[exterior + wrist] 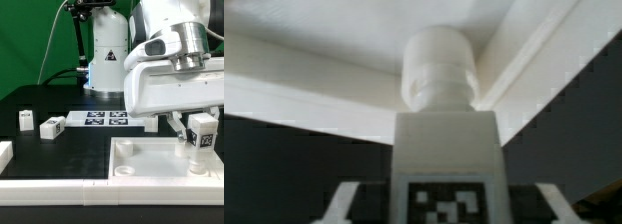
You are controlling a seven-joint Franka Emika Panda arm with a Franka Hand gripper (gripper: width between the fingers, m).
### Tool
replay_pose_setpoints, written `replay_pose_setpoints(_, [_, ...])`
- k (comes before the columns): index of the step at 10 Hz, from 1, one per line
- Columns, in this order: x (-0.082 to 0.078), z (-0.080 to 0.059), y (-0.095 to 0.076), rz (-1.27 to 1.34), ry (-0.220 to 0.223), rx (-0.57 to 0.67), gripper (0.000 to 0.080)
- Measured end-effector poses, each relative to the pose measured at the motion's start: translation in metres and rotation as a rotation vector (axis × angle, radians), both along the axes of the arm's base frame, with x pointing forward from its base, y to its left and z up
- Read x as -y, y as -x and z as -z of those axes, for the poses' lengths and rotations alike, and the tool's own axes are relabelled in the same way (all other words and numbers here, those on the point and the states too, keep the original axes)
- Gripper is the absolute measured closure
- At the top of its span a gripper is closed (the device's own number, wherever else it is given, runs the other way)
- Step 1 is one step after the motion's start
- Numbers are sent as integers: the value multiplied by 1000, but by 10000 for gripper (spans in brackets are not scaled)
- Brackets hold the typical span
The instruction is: Assemble one leg
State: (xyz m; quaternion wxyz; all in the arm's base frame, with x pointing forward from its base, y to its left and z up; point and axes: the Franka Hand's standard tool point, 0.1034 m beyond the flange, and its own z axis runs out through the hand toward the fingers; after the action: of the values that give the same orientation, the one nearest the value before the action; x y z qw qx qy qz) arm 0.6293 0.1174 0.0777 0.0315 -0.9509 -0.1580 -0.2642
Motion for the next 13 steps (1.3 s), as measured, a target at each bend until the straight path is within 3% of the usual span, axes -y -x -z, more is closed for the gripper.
replay_pose_setpoints(4, [-1,15,4,0,-2,-6,515])
replay_pose_setpoints(9, [-1,15,2,5,-7,35,515])
replay_pose_setpoints(11, [-1,15,2,5,-7,35,230])
replay_pose_setpoints(12, [-1,15,2,5,-7,35,230])
replay_pose_setpoints(13, [-1,15,2,5,-7,35,164])
